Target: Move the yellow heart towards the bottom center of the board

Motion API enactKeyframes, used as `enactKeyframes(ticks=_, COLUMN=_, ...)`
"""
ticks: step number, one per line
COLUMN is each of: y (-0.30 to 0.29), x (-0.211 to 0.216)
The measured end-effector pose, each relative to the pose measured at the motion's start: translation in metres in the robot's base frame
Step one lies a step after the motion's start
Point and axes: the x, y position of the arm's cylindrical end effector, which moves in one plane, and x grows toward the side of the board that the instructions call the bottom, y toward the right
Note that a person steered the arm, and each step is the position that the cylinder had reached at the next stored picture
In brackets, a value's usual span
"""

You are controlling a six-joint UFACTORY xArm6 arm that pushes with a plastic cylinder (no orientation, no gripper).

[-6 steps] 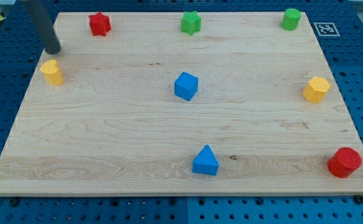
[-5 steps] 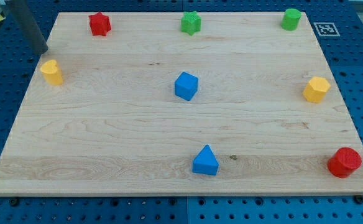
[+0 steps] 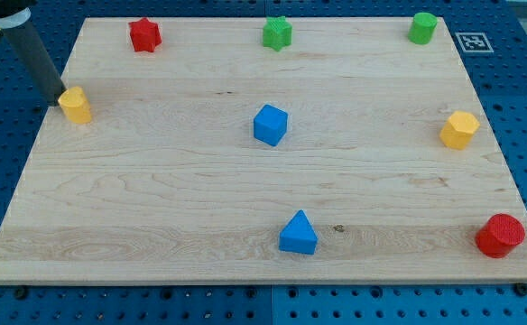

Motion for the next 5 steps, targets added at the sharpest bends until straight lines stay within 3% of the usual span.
enactKeyframes(ticks=5, y=0.040, x=0.011)
